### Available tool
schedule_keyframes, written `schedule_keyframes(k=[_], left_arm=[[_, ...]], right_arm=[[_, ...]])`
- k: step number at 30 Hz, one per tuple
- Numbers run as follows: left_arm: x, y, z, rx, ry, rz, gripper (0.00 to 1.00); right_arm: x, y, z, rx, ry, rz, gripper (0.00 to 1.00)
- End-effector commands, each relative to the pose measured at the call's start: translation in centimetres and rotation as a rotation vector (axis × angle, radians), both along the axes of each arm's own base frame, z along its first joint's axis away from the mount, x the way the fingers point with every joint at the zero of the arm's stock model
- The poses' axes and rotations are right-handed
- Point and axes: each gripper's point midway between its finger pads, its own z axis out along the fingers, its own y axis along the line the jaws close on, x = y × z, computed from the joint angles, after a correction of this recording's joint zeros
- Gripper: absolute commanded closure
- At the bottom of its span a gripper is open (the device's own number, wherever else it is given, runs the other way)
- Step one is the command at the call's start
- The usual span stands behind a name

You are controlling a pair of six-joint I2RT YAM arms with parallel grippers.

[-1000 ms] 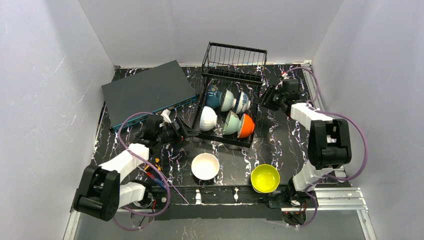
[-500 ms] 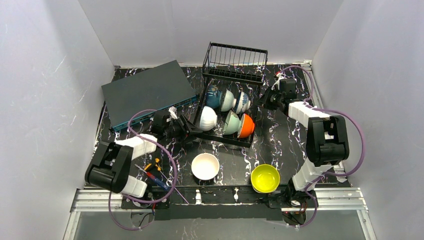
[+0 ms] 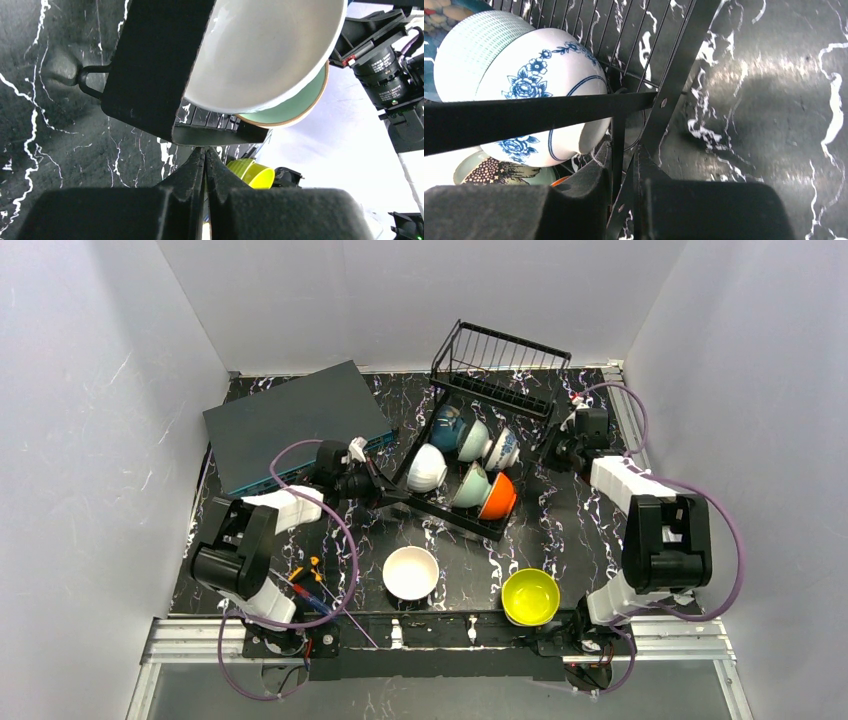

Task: Load the bowls into the dish rack
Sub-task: Adjust the dish rack at the center of the board.

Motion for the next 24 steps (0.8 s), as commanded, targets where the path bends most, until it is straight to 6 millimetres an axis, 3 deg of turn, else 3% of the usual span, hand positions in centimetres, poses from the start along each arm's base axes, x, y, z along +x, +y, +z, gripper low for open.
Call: schedule_keyframes(k=[1,8,18,24], left_arm=[[2.5,1.7,-0.2,0.129,-0.056,0.006,1.0],[4.7,3.2,-0.3,0.282,-0.066,-0.062,1.0],[9.1,4.2,-0.5,0.327,-0.05,-0.085,1.0],[8.9,4.6,1.8,0.332,-0.092,-0.062,1.0]], right_arm=[[-6.5,1.5,-0.7,0.112,0.187,0.069,0.99],[-10.6,2.0,-0.6,0.156,0.222,0.093,0.99],[-16.4,3.3,-2.1,0.256,0.31,0.109,0.99],[-16.0,2.5,-1.0,0.2,0.261,0.084,0.99]])
